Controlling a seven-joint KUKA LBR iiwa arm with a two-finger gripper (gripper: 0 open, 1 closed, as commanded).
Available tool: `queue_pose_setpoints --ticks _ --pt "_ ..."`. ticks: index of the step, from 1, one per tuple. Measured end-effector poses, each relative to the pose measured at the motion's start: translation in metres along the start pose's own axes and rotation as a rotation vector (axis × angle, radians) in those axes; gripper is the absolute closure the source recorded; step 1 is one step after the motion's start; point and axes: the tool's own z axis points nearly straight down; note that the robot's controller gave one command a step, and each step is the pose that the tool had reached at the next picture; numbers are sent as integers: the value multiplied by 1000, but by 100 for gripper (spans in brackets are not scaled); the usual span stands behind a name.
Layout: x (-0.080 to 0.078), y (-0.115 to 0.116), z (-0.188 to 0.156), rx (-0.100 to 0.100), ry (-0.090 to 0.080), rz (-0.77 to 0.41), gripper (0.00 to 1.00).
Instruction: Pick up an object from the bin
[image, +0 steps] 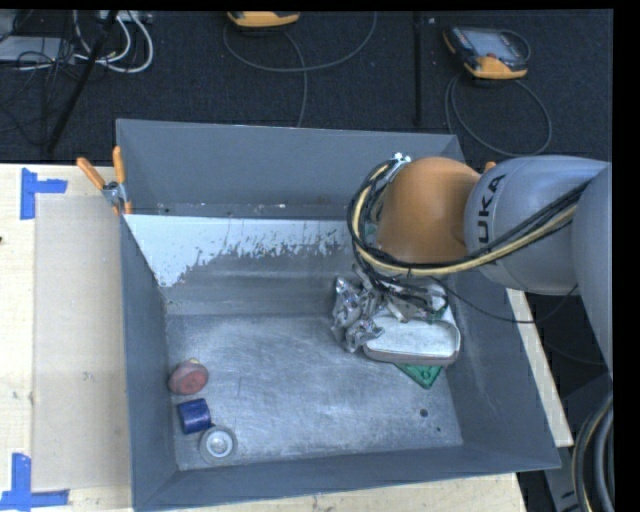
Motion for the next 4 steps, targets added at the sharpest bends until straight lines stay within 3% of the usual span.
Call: queue_pose_setpoints --ticks 1,2,3,4 --pt "43 -4 -107 3 -4 102 100" --pt "43 -3 -103 0 0 101 0" --pt "21 -34 -10 -2 -2 -157 0" --pt "-3 13 -6 17 -15 -335 0"
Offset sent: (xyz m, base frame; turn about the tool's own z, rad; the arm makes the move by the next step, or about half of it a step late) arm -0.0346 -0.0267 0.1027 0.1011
